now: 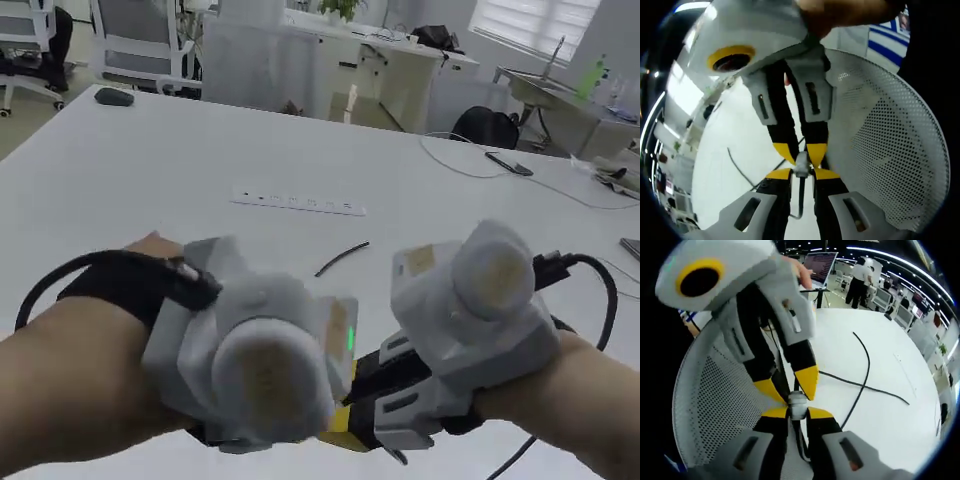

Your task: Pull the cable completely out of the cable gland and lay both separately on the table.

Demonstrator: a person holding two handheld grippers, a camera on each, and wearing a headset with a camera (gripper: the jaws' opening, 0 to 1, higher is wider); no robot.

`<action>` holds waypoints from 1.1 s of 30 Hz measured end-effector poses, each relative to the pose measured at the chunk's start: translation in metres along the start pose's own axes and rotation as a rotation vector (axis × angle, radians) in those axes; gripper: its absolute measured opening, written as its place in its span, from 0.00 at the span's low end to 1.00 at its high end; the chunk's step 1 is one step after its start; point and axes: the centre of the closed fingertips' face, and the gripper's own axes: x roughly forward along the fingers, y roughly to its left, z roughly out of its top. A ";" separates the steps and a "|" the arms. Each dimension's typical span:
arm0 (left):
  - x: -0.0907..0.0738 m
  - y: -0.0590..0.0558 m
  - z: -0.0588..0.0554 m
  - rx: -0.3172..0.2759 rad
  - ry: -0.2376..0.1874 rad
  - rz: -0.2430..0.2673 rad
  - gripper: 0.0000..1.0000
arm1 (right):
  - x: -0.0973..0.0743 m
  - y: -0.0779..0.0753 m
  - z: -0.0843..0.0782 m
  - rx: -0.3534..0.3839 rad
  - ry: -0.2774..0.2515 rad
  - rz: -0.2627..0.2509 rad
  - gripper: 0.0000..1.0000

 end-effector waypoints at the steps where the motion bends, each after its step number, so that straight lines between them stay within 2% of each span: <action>1: 0.000 0.004 0.000 -0.078 -0.032 -0.020 0.16 | 0.000 -0.003 0.001 -0.074 0.009 -0.042 0.13; 2: 0.000 0.005 0.000 -0.141 -0.053 -0.040 0.16 | 0.000 -0.005 0.001 -0.108 0.014 -0.065 0.13; 3: -0.001 0.005 0.000 -0.243 -0.080 -0.093 0.16 | 0.000 -0.004 0.001 -0.167 0.022 -0.084 0.13; 4: -0.001 0.006 0.000 -0.288 -0.089 -0.109 0.16 | -0.001 -0.004 0.001 -0.196 0.019 -0.103 0.13; 6: -0.001 0.007 0.000 -0.510 -0.131 -0.202 0.16 | -0.002 -0.003 0.001 -0.209 0.013 -0.125 0.13; 7: -0.001 0.003 -0.002 -0.560 -0.130 -0.244 0.16 | -0.001 0.000 0.001 -0.237 0.009 -0.120 0.13; 8: 0.000 0.000 -0.005 -0.709 -0.111 -0.297 0.16 | 0.001 0.002 0.002 -0.288 0.000 -0.119 0.13; 9: 0.000 -0.002 -0.006 -0.776 -0.107 -0.318 0.16 | 0.003 0.003 0.000 -0.278 0.005 -0.124 0.14; 10: 0.004 0.000 -0.007 -0.728 -0.131 -0.301 0.16 | 0.004 0.002 -0.003 -0.252 0.009 -0.127 0.14; 11: 0.004 0.001 -0.006 -0.697 -0.148 -0.277 0.16 | 0.003 0.000 -0.008 -0.194 0.025 -0.137 0.16; 12: 0.006 0.005 -0.003 -0.680 -0.168 -0.223 0.16 | 0.003 -0.001 -0.014 -0.141 0.040 -0.128 0.20; 13: 0.005 0.005 -0.005 -0.654 -0.151 -0.189 0.16 | 0.002 -0.004 -0.017 -0.137 0.035 -0.139 0.24; 14: 0.005 0.009 -0.005 -0.588 -0.154 -0.143 0.16 | 0.000 -0.007 -0.018 -0.150 0.029 -0.149 0.23; 15: 0.003 0.012 -0.005 -0.518 -0.147 -0.085 0.16 | -0.003 -0.011 -0.021 -0.127 0.027 -0.165 0.21; 16: 0.003 0.011 -0.006 -0.484 -0.134 -0.070 0.16 | -0.005 -0.012 -0.022 -0.103 0.022 -0.172 0.20; 17: 0.001 0.012 -0.002 -0.424 -0.142 -0.037 0.16 | -0.006 -0.012 -0.022 -0.090 0.010 -0.172 0.19; 18: 0.000 0.012 0.001 -0.395 -0.154 -0.020 0.16 | -0.007 -0.013 -0.022 -0.094 0.006 -0.177 0.16; 19: 0.000 0.009 0.001 -0.388 -0.148 -0.016 0.16 | -0.009 -0.016 -0.023 -0.094 0.007 -0.198 0.07; 20: 0.000 0.009 0.002 -0.375 -0.146 0.008 0.16 | -0.010 -0.017 -0.023 -0.101 0.010 -0.195 0.04; 21: -0.001 0.012 -0.001 -0.360 -0.130 0.041 0.16 | -0.011 -0.018 -0.025 -0.088 0.015 -0.194 0.04; 24: -0.003 0.014 -0.017 -0.316 -0.053 0.081 0.16 | -0.016 -0.024 -0.039 -0.078 0.053 -0.209 0.04; 25: -0.004 0.016 -0.024 -0.322 -0.037 0.090 0.16 | -0.018 -0.026 -0.043 -0.074 0.061 -0.219 0.04; 31: -0.014 0.025 -0.045 -0.367 -0.016 0.128 0.16 | -0.029 -0.038 -0.071 -0.007 0.110 -0.233 0.03; 32: -0.016 0.026 -0.048 -0.373 -0.007 0.135 0.16 | -0.030 -0.040 -0.077 0.003 0.129 -0.242 0.03; 33: -0.017 0.026 -0.052 -0.373 0.001 0.142 0.16 | -0.032 -0.044 -0.088 0.011 0.170 -0.250 0.03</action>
